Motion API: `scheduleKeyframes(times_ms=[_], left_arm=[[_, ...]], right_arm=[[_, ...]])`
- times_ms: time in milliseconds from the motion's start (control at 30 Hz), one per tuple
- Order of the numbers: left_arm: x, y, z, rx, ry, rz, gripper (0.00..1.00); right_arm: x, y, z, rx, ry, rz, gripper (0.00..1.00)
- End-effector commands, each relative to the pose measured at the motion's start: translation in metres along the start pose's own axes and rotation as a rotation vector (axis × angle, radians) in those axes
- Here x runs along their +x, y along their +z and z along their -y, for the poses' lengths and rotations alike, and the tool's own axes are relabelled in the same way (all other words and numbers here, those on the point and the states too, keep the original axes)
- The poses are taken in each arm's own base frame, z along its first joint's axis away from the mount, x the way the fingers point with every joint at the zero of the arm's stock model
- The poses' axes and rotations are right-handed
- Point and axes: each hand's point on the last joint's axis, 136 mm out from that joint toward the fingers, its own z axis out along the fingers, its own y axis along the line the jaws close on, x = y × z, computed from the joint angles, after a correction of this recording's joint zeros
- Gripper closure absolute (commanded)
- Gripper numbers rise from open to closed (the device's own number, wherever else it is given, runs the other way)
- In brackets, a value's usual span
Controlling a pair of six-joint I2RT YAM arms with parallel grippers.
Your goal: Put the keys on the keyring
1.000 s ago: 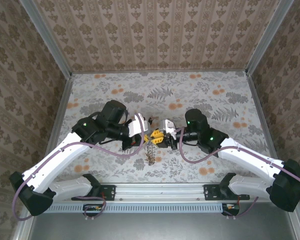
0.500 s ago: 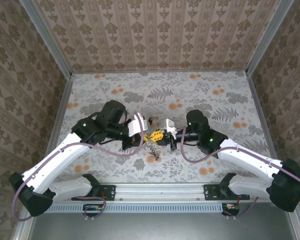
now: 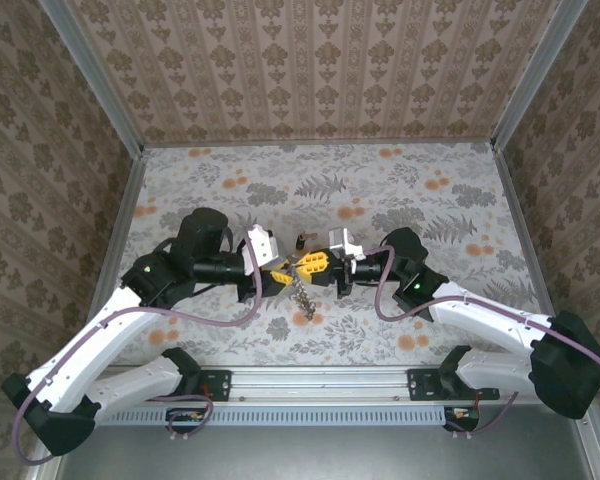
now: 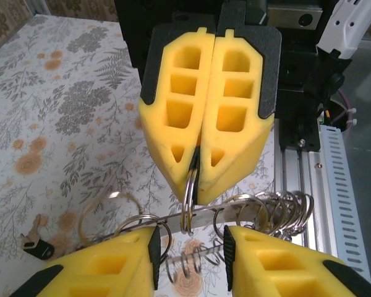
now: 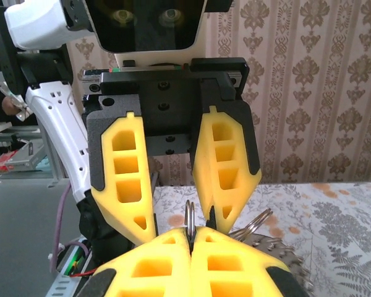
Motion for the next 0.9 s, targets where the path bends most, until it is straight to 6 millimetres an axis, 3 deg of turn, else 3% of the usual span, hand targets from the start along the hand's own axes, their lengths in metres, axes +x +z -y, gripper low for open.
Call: scheduleKeyframes(times_ms=[0,133,367,533,700,867], left_arm=[[-0.010,0.001,-0.001,0.017,-0.012,0.040,0.67],[-0.018,0.000,0.005,0.053,0.005,0.073,0.74],[-0.021,-0.001,0.009,0.081,0.042,0.090,1.00],[-0.018,-0.003,0.007,0.059,0.060,0.066,1.00],[0.000,-0.002,-0.001,0.020,0.047,-0.055,1.00],[0.013,0.002,-0.001,0.040,0.041,-0.166,1.00]], right_arm=[[-0.014,-0.001,-0.008,-0.043,-0.035,0.056,1.00],[-0.011,0.000,-0.007,-0.043,-0.043,0.041,1.00],[-0.004,0.002,-0.007,-0.053,-0.056,0.015,1.00],[0.010,0.000,-0.008,-0.052,-0.087,-0.073,1.00],[0.036,-0.014,-0.008,-0.023,-0.163,-0.284,0.80],[0.036,-0.017,-0.007,-0.027,-0.177,-0.359,0.75]])
